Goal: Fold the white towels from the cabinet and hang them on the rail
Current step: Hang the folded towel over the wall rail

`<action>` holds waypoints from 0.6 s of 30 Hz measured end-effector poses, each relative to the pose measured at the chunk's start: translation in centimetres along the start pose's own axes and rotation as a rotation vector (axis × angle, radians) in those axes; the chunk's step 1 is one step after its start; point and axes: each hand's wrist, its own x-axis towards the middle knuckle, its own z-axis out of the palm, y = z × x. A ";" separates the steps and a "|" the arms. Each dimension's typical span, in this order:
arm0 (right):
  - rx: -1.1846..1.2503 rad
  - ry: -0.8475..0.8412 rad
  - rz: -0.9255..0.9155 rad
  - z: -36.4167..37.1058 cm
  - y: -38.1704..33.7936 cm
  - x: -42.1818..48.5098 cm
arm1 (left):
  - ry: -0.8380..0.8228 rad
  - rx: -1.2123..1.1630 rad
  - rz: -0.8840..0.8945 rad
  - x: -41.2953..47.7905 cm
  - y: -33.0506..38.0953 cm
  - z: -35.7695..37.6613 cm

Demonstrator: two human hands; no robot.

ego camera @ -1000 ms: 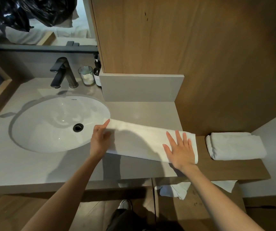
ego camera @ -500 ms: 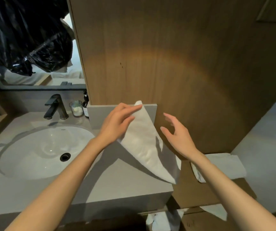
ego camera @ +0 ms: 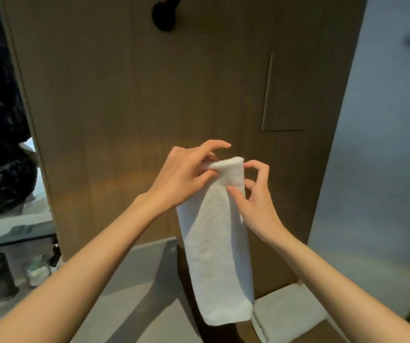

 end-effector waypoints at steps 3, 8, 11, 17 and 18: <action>-0.063 0.137 -0.072 -2.5 -2.1 3.8 | 0.152 0.012 0.013 5.1 -0.2 -0.1; -0.137 0.300 -0.165 -7.9 -6.2 9.5 | 0.335 -0.325 -0.145 12.7 1.1 0.7; -0.181 0.379 -0.203 -11.1 -8.6 12.0 | 0.306 -0.617 -0.191 16.0 2.2 1.1; -0.269 0.563 -0.253 -16.9 -11.1 15.4 | -0.011 -0.954 -0.247 20.6 4.3 3.6; -0.264 0.596 -0.260 -17.8 -11.5 15.8 | -0.055 -0.974 -0.208 21.3 4.7 4.3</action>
